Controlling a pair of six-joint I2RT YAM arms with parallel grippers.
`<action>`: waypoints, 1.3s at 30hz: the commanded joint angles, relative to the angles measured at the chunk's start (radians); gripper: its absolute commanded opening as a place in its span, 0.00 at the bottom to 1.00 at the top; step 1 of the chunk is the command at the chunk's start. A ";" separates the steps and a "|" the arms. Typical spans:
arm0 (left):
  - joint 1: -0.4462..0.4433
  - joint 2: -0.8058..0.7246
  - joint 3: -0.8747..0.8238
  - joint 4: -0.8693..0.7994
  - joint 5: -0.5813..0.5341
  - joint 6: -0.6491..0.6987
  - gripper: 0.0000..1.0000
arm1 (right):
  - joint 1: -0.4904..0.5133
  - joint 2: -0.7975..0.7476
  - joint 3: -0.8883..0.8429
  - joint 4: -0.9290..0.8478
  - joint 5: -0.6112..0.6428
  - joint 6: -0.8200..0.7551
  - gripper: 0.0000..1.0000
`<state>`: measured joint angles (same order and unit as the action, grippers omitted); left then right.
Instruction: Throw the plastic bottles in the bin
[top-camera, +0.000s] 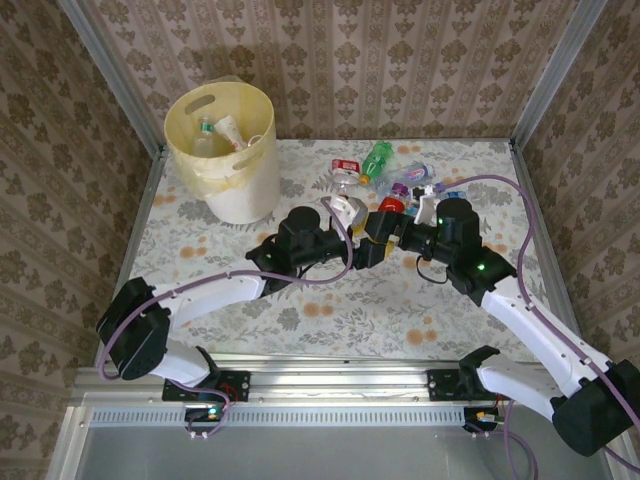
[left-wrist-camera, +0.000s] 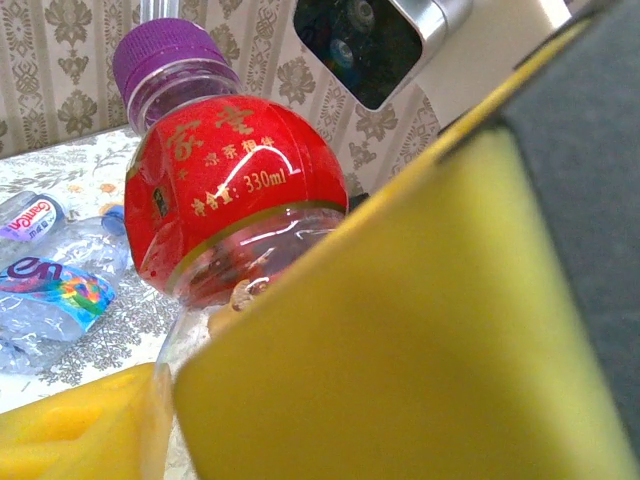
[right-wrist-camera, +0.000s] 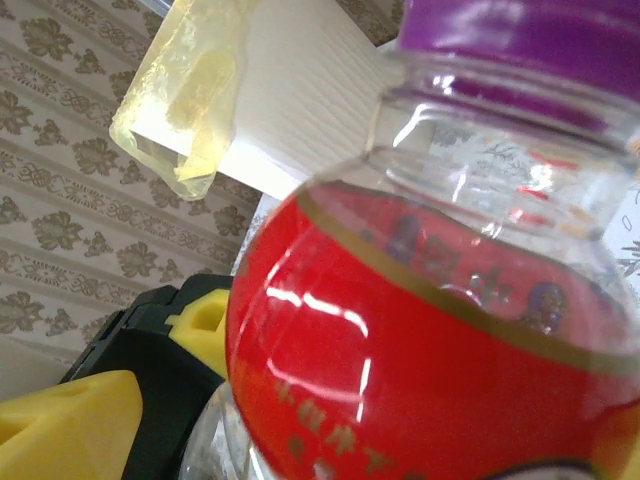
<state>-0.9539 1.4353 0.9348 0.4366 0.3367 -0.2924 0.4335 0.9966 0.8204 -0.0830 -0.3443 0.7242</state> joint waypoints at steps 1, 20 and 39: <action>0.012 -0.058 -0.020 0.040 -0.014 -0.009 0.46 | 0.011 -0.023 0.039 -0.051 0.039 -0.038 1.00; 0.227 -0.453 -0.061 -0.291 -0.121 0.093 0.43 | -0.021 -0.188 0.116 -0.218 0.121 -0.177 1.00; 0.536 -0.748 0.295 -0.559 -0.380 0.486 0.46 | -0.033 -0.233 0.082 -0.288 0.156 -0.218 1.00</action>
<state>-0.4393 0.6922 1.2160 -0.1383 -0.0074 0.1070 0.4080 0.7795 0.9134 -0.3489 -0.2123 0.5259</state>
